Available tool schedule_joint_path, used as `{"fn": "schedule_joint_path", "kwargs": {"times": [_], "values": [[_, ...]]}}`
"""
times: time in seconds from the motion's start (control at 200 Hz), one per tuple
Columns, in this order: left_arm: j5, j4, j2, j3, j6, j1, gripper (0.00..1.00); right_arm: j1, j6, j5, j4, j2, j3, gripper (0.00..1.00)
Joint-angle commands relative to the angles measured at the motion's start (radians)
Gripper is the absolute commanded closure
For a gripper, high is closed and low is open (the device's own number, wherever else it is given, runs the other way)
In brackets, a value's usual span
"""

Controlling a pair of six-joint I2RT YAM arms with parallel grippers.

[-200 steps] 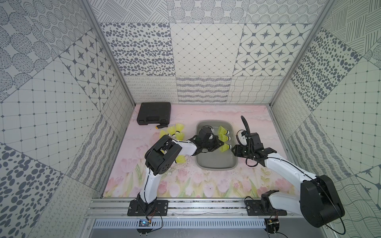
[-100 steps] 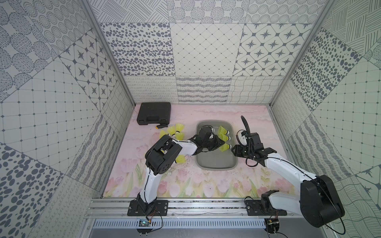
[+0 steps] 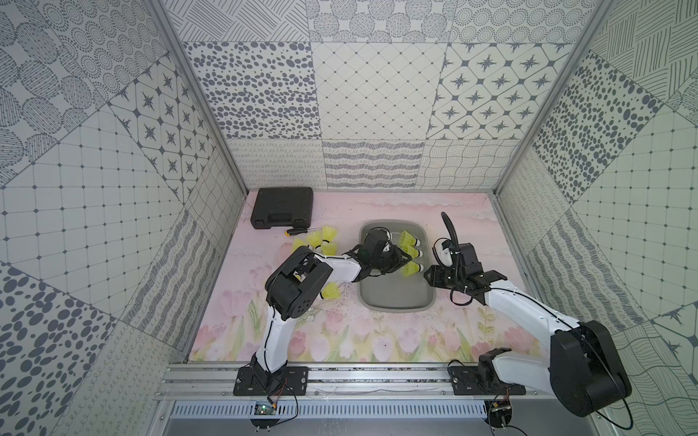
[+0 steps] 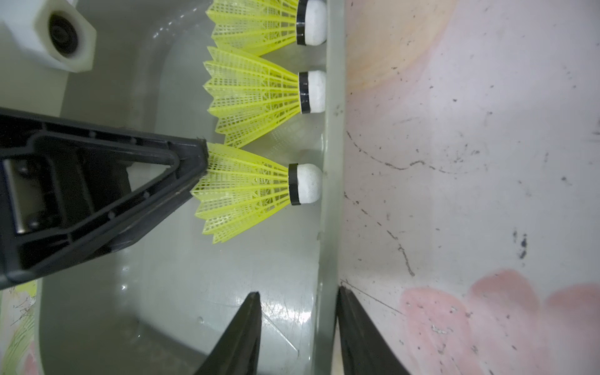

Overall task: Put the shuttlecocks into the storage box
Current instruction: Place the shuttlecock in the storage box, then pick up the shuttlecock at the center of the board.

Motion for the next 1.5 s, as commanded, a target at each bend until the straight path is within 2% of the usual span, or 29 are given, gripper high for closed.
{"fn": "schedule_joint_path", "kwargs": {"times": [0.0, 0.53, 0.72, 1.026, 1.286, 1.496], "values": [[0.005, -0.019, 0.012, 0.018, 0.038, 0.003, 0.70, -0.003, -0.014, 0.012, 0.008, -0.013, -0.004, 0.58], [0.032, -0.030, 0.011, 0.029, 0.052, 0.008, 0.64, -0.003, -0.011, 0.043, 0.003, -0.039, -0.010, 0.56], [0.005, -0.079, -0.047, 0.000, 0.099, 0.013, 0.57, -0.003, -0.009, 0.087, 0.000, -0.077, -0.021, 0.49], [-0.088, -0.247, -0.222, -0.081, 0.226, 0.045, 0.48, -0.005, -0.019, 0.150, 0.001, -0.164, -0.041, 0.43], [-0.164, -0.434, -0.432, -0.169, 0.346, 0.091, 0.48, -0.006, -0.031, 0.148, -0.006, -0.185, -0.038, 0.43], [-0.328, -0.694, -0.629, -0.208, 0.473, 0.119, 0.45, -0.006, -0.050, 0.148, -0.017, -0.207, -0.029, 0.43]]}}
